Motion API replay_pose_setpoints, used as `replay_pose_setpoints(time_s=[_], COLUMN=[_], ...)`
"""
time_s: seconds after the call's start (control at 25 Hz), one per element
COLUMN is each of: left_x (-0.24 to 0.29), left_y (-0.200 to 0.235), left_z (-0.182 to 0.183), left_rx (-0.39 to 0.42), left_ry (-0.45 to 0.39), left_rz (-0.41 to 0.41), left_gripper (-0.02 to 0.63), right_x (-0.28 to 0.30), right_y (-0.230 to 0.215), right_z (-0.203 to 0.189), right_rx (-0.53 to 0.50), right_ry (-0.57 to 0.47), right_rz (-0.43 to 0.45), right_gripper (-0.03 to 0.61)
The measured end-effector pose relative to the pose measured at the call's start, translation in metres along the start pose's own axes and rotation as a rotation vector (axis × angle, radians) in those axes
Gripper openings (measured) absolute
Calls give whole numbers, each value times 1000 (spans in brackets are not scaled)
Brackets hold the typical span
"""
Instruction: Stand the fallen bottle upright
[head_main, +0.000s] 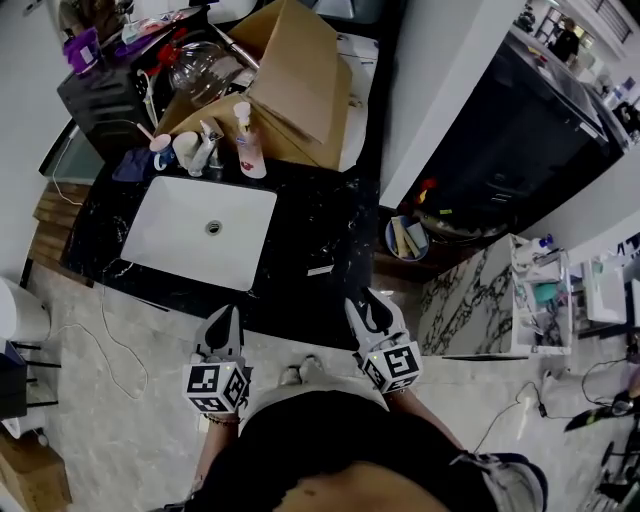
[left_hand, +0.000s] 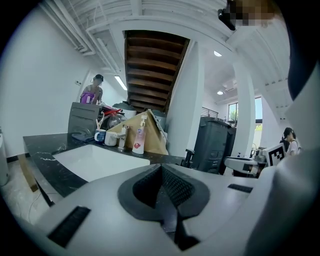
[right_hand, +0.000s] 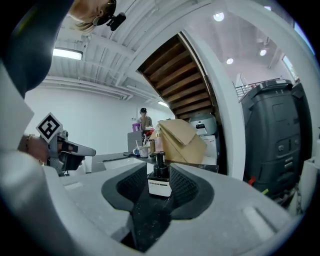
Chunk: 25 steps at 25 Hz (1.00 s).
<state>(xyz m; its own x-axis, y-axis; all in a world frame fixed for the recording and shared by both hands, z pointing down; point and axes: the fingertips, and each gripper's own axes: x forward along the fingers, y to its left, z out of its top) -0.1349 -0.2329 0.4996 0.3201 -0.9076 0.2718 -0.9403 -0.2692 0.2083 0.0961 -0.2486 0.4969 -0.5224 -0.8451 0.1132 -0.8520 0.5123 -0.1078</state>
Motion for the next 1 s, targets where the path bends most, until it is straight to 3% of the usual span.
replay_pose_setpoints(time_s=[0.44, 0.68, 1.0], left_x=[12, 11, 9], left_y=[-19, -21, -16], left_z=[3, -1, -2], left_rx=[27, 27, 20], left_ry=[4, 13, 10], left_rz=[-60, -62, -39], left_gripper=[2, 2, 2], right_x=[-39, -37, -32], right_y=[0, 3, -2], right_z=[-8, 6, -1], right_rx=[51, -3, 39], right_ry=[2, -57, -33], right_rz=[0, 10, 4], right_gripper=[104, 71, 18])
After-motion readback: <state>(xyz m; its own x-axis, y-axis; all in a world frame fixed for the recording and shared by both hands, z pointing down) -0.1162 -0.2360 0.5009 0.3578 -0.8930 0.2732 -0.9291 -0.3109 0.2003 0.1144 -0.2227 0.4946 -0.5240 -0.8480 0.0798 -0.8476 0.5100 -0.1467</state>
